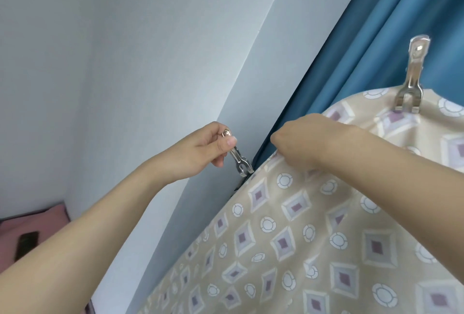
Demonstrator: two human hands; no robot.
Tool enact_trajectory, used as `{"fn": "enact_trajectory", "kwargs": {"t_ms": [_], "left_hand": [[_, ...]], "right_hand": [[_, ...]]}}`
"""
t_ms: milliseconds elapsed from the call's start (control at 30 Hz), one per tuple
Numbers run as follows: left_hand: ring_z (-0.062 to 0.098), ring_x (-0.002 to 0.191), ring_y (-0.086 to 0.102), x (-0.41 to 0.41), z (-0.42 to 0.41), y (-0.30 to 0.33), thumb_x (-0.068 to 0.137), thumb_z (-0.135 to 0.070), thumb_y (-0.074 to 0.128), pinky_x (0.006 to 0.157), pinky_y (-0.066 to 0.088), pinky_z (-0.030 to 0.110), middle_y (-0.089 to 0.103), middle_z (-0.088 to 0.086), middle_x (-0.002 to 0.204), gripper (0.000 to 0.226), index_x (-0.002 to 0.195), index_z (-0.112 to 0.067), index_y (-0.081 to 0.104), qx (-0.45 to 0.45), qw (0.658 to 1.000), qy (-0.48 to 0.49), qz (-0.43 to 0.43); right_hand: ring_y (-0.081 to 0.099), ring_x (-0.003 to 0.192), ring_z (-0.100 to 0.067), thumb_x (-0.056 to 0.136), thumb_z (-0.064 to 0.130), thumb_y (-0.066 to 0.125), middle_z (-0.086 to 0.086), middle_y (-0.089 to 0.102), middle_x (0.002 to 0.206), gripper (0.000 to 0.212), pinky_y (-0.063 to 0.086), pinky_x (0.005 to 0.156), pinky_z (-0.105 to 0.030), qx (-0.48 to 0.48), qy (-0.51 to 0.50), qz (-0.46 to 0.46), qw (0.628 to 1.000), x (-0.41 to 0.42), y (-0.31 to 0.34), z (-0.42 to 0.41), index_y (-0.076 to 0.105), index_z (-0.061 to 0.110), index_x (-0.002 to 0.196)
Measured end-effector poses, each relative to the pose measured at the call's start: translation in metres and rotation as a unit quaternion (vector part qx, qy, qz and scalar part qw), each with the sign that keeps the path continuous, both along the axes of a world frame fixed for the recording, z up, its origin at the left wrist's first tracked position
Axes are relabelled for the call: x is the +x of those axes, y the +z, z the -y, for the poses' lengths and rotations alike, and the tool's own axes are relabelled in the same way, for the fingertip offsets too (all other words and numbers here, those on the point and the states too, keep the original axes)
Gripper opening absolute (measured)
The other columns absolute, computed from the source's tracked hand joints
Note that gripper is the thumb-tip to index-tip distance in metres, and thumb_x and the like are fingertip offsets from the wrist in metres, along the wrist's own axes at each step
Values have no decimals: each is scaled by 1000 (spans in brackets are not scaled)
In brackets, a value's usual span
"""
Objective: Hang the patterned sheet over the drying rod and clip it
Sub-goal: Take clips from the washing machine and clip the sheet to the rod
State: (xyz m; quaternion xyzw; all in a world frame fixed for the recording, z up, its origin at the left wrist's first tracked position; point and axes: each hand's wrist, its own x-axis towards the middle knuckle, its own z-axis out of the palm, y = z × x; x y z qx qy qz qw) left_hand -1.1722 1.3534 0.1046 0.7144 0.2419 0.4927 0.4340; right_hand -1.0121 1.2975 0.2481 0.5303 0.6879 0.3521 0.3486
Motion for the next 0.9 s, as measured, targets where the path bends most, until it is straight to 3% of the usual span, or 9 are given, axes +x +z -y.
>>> {"fn": "enact_trajectory", "kwargs": {"t_ms": [100,200,367,467,567,667,767,900], "left_hand": [[13,74,59,4,-3,-6,87,-55,50,87,45,48,59,-4,75,43,101,-14,54,10,999,9,46],[14,71,57,14,-5,-7,94,-43,48,82,43,39,57,6,75,32,98,-11,53,18,996,20,80],[14,69,58,24,-10,-13,92,-47,50,85,46,44,56,7,76,34,96,-14,55,14,995,18,101],[14,69,57,26,-14,-22,94,-42,49,88,47,49,56,4,76,29,97,-14,55,3,994,11,112],[15,68,55,30,-14,-31,93,-45,51,87,47,51,55,4,76,30,97,-15,55,0,993,10,116],[18,67,53,37,-12,-38,90,-50,52,86,47,56,55,4,75,34,95,-17,56,5,994,1,111],[19,66,52,43,-11,-41,94,-41,51,80,49,48,56,5,76,27,93,-15,56,-7,993,-12,120],[17,65,53,52,-9,-53,95,-36,50,74,47,34,56,0,75,21,92,-16,56,-20,993,-28,116]], "right_hand": [[34,54,-15,89,4,39,3,38,68,12,27,51,-30,34,46,14,998,1,2,8,39,15,83],[32,52,-15,90,7,35,3,36,66,9,28,56,-32,39,66,19,997,6,2,10,33,15,86],[44,66,-22,100,47,29,4,55,79,31,36,75,-35,10,65,34,997,13,-4,7,37,19,88],[45,65,-23,102,36,32,4,58,81,25,42,75,-34,7,84,28,996,12,-5,7,42,21,84],[43,57,-21,98,20,35,5,46,68,3,39,64,-33,1,102,11,995,13,-8,5,38,22,100],[55,73,-24,95,13,35,5,59,84,34,47,74,-35,-33,70,1,997,9,-8,3,38,34,122],[53,78,-23,94,16,37,5,60,95,26,45,72,-31,-42,77,35,996,5,-12,1,58,27,105],[54,83,-24,94,48,35,6,47,89,25,47,82,-38,-87,70,49,993,6,-19,3,43,25,90]]}}
